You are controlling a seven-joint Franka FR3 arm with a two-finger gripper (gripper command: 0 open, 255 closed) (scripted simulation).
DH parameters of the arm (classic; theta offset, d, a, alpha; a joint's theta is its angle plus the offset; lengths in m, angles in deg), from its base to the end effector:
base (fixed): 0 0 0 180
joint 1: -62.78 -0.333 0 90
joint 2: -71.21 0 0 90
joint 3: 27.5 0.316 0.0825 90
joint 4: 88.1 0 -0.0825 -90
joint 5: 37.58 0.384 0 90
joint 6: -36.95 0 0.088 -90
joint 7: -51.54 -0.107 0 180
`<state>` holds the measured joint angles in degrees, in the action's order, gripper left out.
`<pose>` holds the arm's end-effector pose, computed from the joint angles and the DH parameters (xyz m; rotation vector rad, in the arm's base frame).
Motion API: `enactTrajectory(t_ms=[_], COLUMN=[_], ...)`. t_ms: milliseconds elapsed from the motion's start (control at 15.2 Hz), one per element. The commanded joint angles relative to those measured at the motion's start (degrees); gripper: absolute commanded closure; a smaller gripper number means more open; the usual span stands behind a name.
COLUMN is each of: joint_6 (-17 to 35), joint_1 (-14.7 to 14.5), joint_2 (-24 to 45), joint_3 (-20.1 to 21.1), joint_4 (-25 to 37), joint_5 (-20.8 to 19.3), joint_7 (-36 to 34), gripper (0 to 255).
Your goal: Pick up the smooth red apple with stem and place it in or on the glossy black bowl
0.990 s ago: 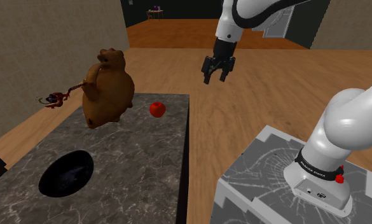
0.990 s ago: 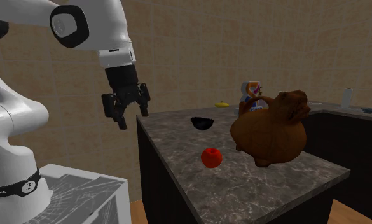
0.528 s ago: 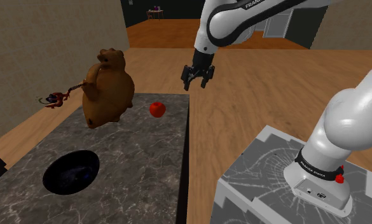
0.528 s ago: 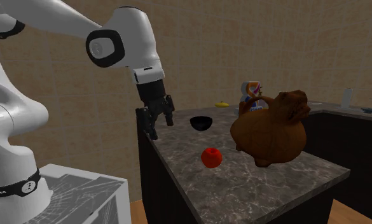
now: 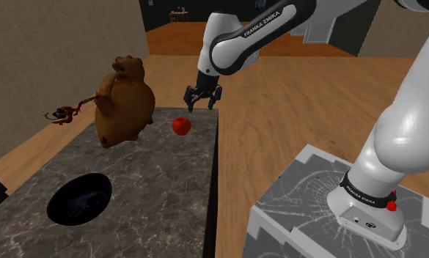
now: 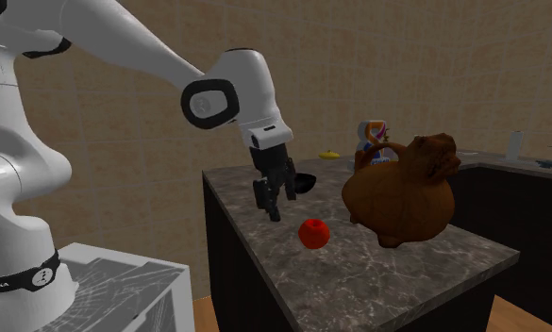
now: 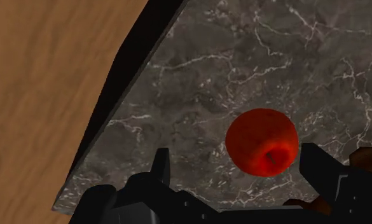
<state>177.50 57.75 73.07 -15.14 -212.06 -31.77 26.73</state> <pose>0.5390 0.1682 0.4076 -2.9422 0.2960 -0.3137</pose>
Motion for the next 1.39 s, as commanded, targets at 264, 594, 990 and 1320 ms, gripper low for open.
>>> enactTrajectory(t_ms=[264, 594, 990, 1320], joint_6=[3.8, 5.6, 7.7, 7.7], joint_1=[-2.4, -3.3, -3.9, -3.9], joint_2=[12.9, 17.0, 20.0, 20.0], joint_3=[-0.1, -0.7, -1.1, -1.1], joint_4=[11.5, 14.2, 15.0, 15.0], joint_5=[-6.2, -7.6, -8.5, -8.5], joint_7=[-6.5, -7.8, -8.3, -8.3], gripper=[0, 0, 0, 0])
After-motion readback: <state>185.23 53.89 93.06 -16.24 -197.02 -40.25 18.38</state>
